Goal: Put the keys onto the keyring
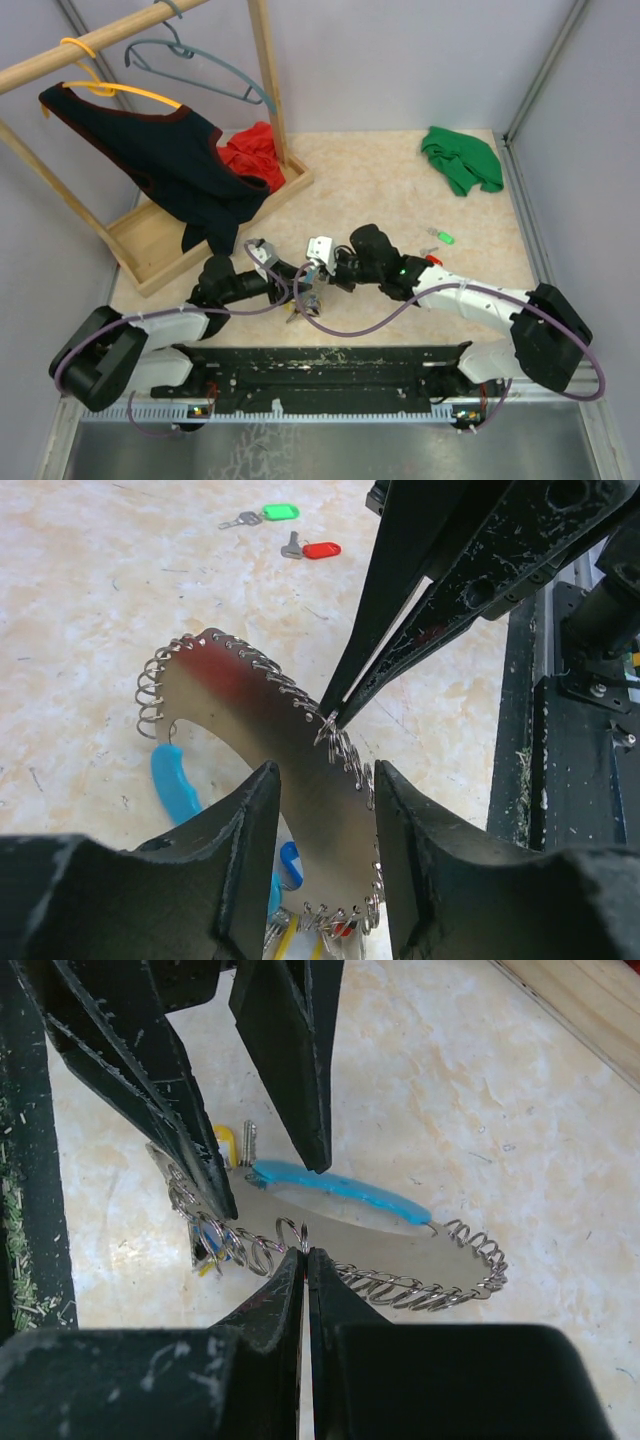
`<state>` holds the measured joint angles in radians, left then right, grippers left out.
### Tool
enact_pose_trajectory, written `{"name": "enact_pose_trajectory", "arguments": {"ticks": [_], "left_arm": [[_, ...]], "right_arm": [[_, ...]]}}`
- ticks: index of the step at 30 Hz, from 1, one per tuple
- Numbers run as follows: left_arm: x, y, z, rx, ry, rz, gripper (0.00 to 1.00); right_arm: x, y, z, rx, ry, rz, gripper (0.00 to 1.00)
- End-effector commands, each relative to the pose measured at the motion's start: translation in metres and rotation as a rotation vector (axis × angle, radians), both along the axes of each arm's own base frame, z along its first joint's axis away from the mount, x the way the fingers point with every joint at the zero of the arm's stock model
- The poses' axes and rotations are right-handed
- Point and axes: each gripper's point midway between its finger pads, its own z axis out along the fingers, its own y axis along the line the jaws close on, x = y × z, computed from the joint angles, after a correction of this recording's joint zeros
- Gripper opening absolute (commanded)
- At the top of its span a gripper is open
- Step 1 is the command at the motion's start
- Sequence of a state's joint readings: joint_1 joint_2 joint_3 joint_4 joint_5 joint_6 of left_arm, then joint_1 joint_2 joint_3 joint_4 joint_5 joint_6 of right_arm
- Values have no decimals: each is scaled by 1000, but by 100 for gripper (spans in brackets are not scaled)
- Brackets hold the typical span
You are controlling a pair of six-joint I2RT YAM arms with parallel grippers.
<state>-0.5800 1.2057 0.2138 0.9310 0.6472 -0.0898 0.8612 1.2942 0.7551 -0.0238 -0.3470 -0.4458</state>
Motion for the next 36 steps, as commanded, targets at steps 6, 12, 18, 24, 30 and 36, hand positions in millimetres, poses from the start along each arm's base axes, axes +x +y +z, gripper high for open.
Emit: {"name": "enact_pose_trajectory", "arguments": {"ticks": [6, 12, 18, 24, 30, 36], "left_arm": [[7, -13, 21, -30, -117, -72, 32], [3, -17, 12, -8, -100, -121, 29], [-4, -18, 3, 7, -82, -164, 30], [-5, -19, -1, 18, -71, -174, 29], [2, -17, -11, 43, -47, -129, 29], [5, -18, -13, 47, -42, -128, 18]], "right_arm": [[10, 20, 32, 75, -59, 56, 0], [10, 22, 34, 74, -63, 66, 0], [10, 24, 36, 75, -64, 73, 0], [10, 26, 38, 73, -58, 83, 0], [10, 26, 40, 69, -54, 85, 0], [7, 24, 35, 63, -37, 86, 0]]}}
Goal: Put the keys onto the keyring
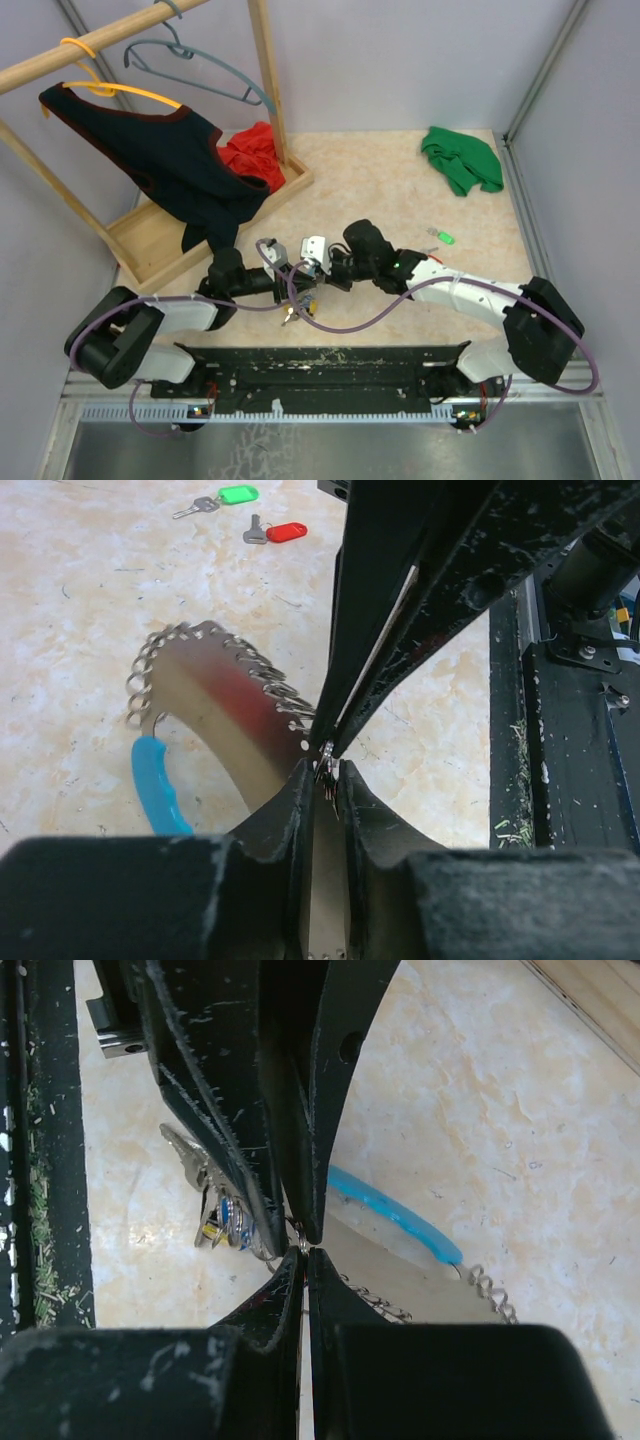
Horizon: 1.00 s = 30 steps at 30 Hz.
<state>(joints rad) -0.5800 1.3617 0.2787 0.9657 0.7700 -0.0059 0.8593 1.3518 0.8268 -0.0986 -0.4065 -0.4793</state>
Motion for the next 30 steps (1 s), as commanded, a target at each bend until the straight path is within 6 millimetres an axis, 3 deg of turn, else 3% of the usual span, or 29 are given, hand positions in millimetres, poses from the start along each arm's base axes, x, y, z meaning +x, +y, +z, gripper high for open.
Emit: {"name": "enact_pose_trajectory", "arguments": {"ticks": [1, 8, 14, 18, 24, 30], "left_arm": [[6, -2, 2, 2, -15, 0, 15], [8, 1, -3, 11, -26, 25, 1], [5, 4, -5, -3, -8, 44, 0], [11, 4, -2, -20, 12, 77, 0], [7, -2, -3, -45, 56, 46, 0], [11, 5, 1, -22, 11, 88, 0]], "right_arm": [[10, 15, 37, 98, -67, 21, 0], [5, 18, 35, 120, -20, 25, 0], [2, 17, 46, 179, 70, -21, 15], [8, 9, 54, 200, 108, -142, 25], [9, 3, 54, 196, 168, -216, 27], [15, -6, 42, 200, 200, -248, 27]]}}
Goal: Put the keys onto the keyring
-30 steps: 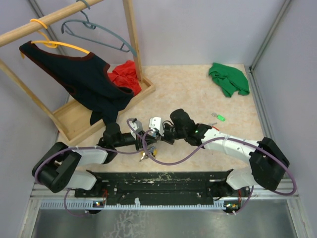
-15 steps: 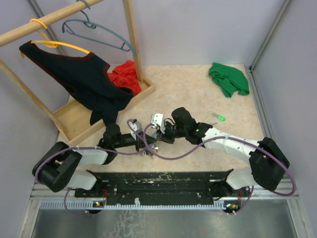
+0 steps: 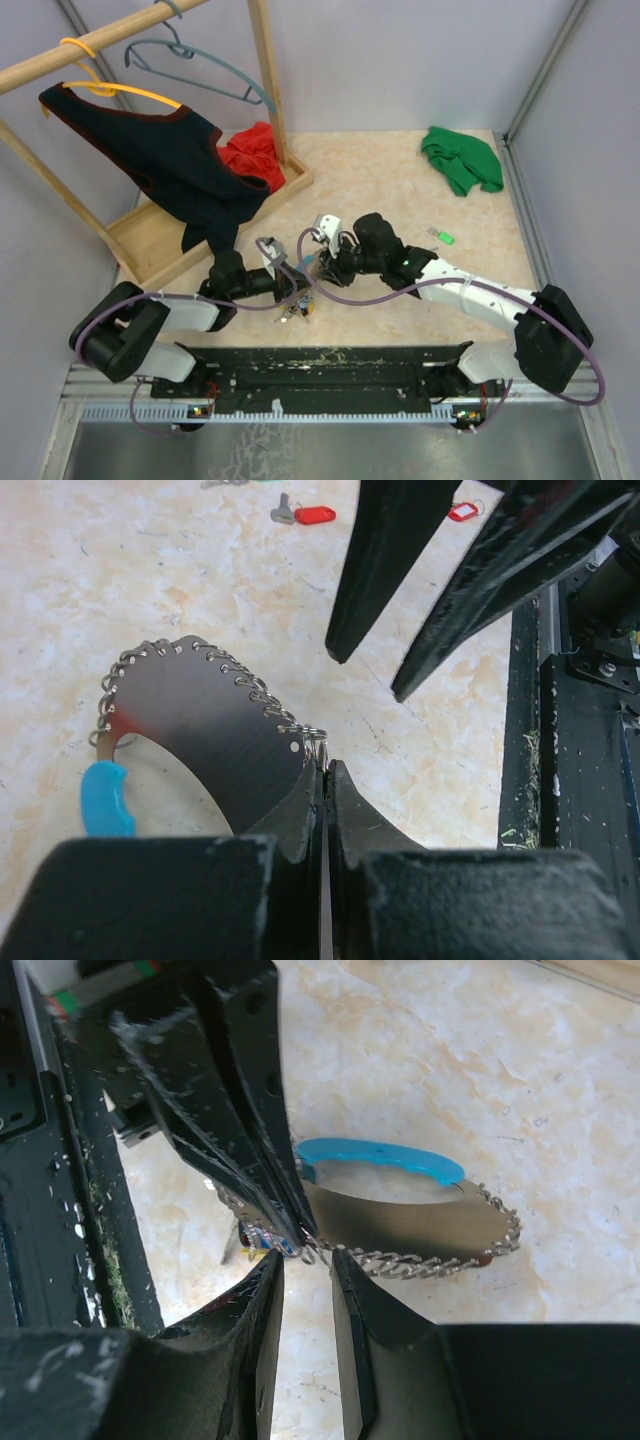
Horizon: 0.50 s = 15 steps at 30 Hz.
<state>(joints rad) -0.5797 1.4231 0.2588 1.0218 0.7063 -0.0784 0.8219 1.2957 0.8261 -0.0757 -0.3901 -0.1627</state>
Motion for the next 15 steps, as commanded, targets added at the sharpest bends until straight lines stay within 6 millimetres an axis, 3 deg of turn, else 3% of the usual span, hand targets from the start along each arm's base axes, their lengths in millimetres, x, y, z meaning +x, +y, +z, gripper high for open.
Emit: {"name": "enact_pose_trajectory", "arguments": {"ticks": [1, 7, 15], "left_arm": [[5, 3, 17, -17, -83, 24, 0], [-1, 5, 18, 3, -121, -9, 0], [0, 5, 19, 18, -173, -20, 1]], "right_arm": [[11, -2, 16, 70, 1, -42, 27], [-2, 1, 4, 87, -37, 75, 27], [-1, -3, 10, 129, -182, 116, 36]]}}
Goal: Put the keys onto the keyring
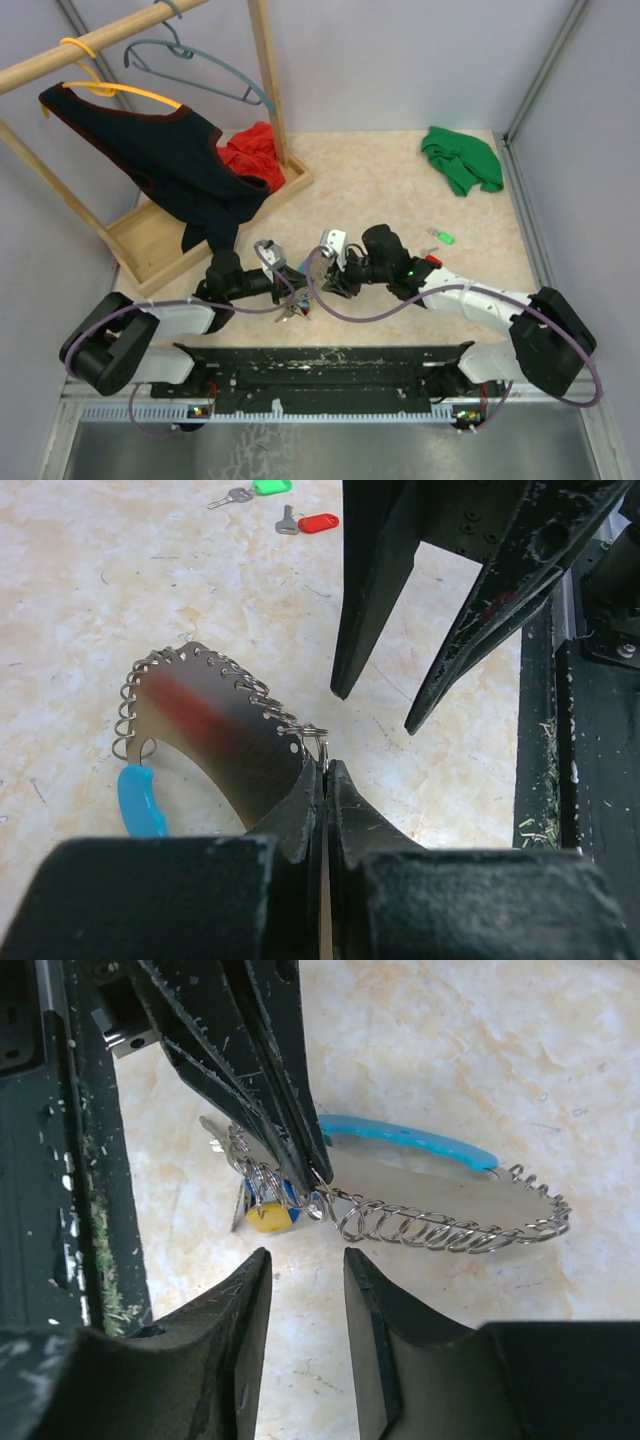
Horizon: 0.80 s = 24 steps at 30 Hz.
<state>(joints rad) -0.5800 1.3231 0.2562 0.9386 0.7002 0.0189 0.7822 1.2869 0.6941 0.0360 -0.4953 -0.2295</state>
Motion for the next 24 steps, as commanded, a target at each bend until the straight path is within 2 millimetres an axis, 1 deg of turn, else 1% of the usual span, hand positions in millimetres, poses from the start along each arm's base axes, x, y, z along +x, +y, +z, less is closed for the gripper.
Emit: {"name": "enact_pose_trajectory", "arguments": {"ticks": [1, 5, 8, 10, 13, 15, 17, 19, 21, 24], "left_arm": [[1, 1, 7, -3, -73, -12, 1], [1, 1, 13, -24, -99, -8, 3], [1, 3, 18, -50, -147, 3, 6], [0, 8, 24, -89, -210, 29, 7], [-1, 15, 32, -127, -291, 66, 4], [3, 13, 32, -110, -303, 64, 1], [6, 10, 31, -80, -300, 50, 0], [12, 12, 37, -82, -313, 81, 0], [14, 15, 47, -111, -328, 115, 0], [14, 15, 51, -132, -310, 120, 0]], "right_arm": [[11, 7, 40, 128, -180, 21, 38], [14, 6, 34, 160, -252, 16, 40], [17, 5, 37, 173, -274, 2, 43], [15, 7, 40, 175, -293, 33, 43], [11, 11, 43, 185, -337, 95, 43], [7, 14, 43, 183, -362, 144, 43], [5, 19, 47, 203, -375, 175, 43], [4, 22, 49, 204, -377, 199, 43], [6, 24, 49, 187, -374, 208, 42], [13, 25, 44, 157, -377, 199, 39]]}}
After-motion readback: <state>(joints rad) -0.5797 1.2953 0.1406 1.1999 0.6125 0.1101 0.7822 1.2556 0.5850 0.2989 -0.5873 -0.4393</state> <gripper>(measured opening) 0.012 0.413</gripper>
